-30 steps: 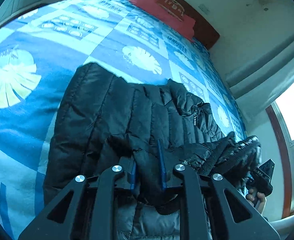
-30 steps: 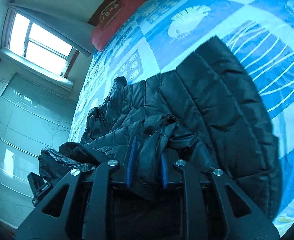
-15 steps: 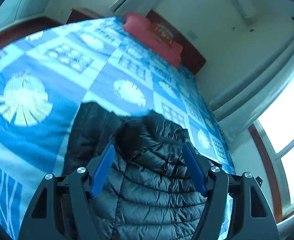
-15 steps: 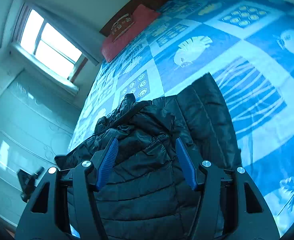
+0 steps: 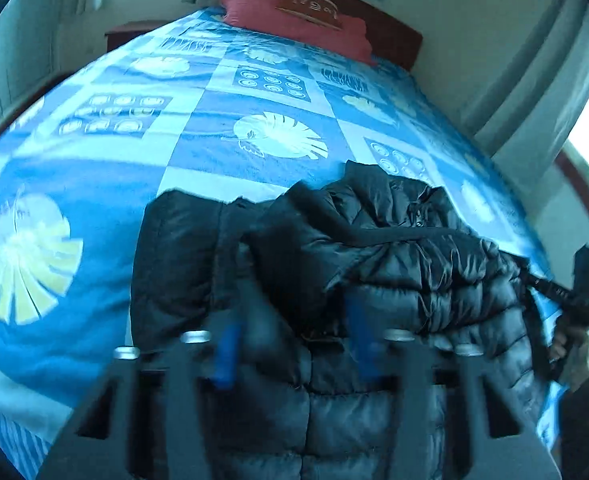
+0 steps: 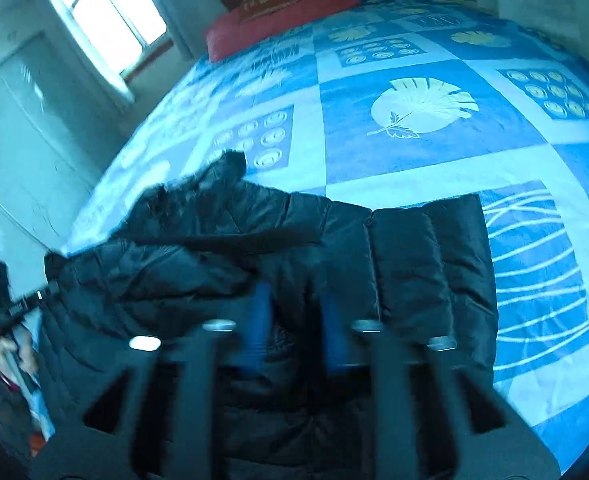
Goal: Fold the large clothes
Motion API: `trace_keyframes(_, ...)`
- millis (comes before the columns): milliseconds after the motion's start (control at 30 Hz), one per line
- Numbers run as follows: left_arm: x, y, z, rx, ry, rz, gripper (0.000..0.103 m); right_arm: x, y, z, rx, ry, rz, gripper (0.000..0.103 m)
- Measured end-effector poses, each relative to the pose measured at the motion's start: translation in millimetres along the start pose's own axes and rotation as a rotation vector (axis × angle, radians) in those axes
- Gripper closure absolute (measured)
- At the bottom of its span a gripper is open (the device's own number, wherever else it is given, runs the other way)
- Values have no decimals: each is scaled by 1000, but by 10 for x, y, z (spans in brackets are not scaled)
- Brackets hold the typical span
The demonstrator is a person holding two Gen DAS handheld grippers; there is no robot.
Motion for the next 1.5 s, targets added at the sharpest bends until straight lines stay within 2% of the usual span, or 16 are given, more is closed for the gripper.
trace_keyframes(33,16,-8,12,1,-6,-5,79,30,16,38,1,-15,5,92)
trace_keyframes(100,131,-45,74,6,-44,-22,82,156,43,147,13,-66,4,94)
trace_keyframes(267,514,-130,106,48,-128,-39,84,466,67,145,-25,-130,1,94)
trace_keyframes(400,660,-144,-207,115,-100,-36,84,566,-51,-174,-86,-104,-23,94)
trace_keyframes(533,597,-34,-613,179,-37,-16,84,464,-201,-517,-158,-36,-13,94)
trace_keyframes(767,467,135,-831,159,-25,41,83,351,-375,-763,-174,-22,-46,89)
trace_keyframes(833,485,145,-769,148,-28,54,77,363,-372,-741,-174,-22,-50,85)
trace_keyframes(867,495,152,-721,148,-33,61,75,370,-376,-718,-167,-21,-57,79)
trace_keyframes(933,512,169,-551,187,-54,69,53,383,-388,-622,-175,-31,-75,66)
trace_keyframes(967,522,169,-483,204,-69,67,49,384,-394,-545,-185,-47,-86,58)
trace_keyframes(1033,539,168,-244,234,-112,62,48,384,-367,-368,-197,-89,-111,57)
trace_keyframes(1100,547,113,-70,231,-149,68,48,380,-192,-231,-175,-118,-92,57)
trace_keyframes(1233,516,-468,77,151,-180,-28,48,400,428,-258,-82,-118,8,58)
trace_keyframes(1333,452,-949,-108,71,-137,-79,48,400,850,-429,-7,-88,50,58)
trace_keyframes(1433,403,-1256,-395,46,-99,-98,48,371,1194,-710,5,-56,111,58)
trace_keyframes(1500,357,-1325,-622,43,-50,-83,48,305,1270,-909,-4,-17,122,59)
Point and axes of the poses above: each gripper's, at about its wrist camera, not at the fingertips, and z roughly against the way its jaws point, y to its left, x to its top, the point moved 4 cm from there along -z, roughly the way its jaws point, and after that the axes turned 5 degrees about x, right-handed, at the moved point
